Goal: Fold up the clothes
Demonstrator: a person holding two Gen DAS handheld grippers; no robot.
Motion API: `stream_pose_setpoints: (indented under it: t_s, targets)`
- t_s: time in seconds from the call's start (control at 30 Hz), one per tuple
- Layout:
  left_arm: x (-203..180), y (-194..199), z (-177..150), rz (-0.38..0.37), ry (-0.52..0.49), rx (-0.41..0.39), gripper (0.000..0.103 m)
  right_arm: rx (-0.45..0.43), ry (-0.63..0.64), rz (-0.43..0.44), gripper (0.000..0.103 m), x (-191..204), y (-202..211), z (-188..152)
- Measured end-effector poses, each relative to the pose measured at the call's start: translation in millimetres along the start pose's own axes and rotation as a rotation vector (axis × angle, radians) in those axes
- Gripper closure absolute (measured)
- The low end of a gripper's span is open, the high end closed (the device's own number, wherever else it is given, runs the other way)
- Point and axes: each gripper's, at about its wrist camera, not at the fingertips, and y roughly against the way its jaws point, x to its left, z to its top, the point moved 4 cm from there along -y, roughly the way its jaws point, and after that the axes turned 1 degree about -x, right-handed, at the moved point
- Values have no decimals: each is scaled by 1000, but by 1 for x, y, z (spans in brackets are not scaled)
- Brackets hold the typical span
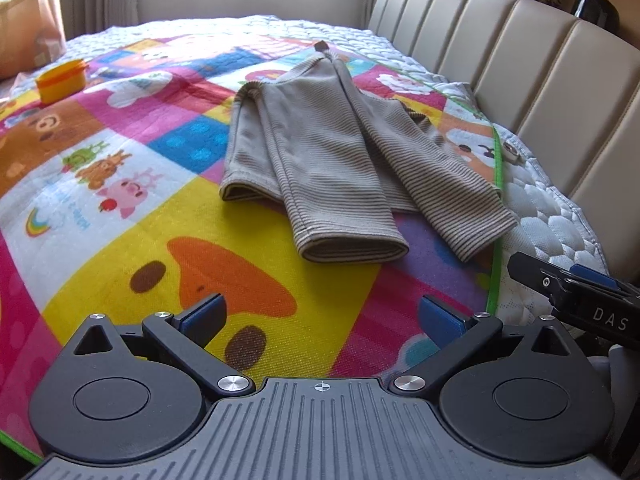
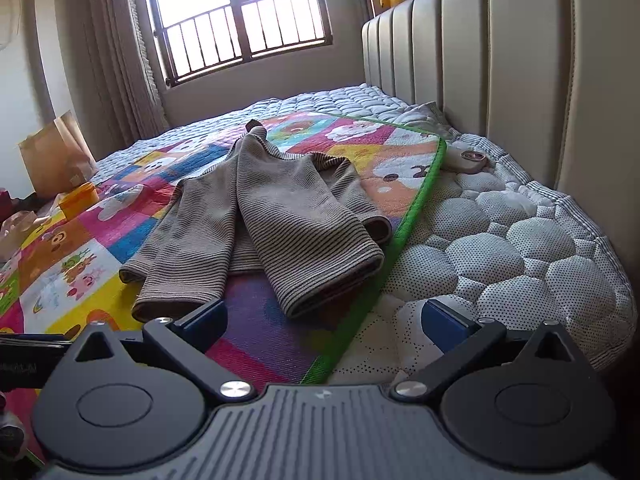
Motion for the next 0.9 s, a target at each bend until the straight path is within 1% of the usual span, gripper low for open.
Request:
stream_pose_setpoints:
  t_s: [0.2,0.23,0.33,0.47,0.57,0.7,0.9]
  targets:
    - [0,4,-2,2,10,4,0,42,4,-20,0,9,-6,-1]
    - [0,4,-2,3,12,4,0,24,6,-12,0,8,-2,-4]
    - [5,3,-2,-13,18,20,0,27,-6,-11,0,7,-1,-5]
    - [5,2,-4,-7,33,27,0,23,-3,-5,0,6,2,-4]
    - [6,5,-3,7,35,16,0,23,-2,-1,0,6,3,-4]
    - [6,6,-4,16,36,16,0,37,12,6,0,11,-1,-6]
    - [6,2,-4,11,33,22,0,38,28,5,0,13,-1,-6]
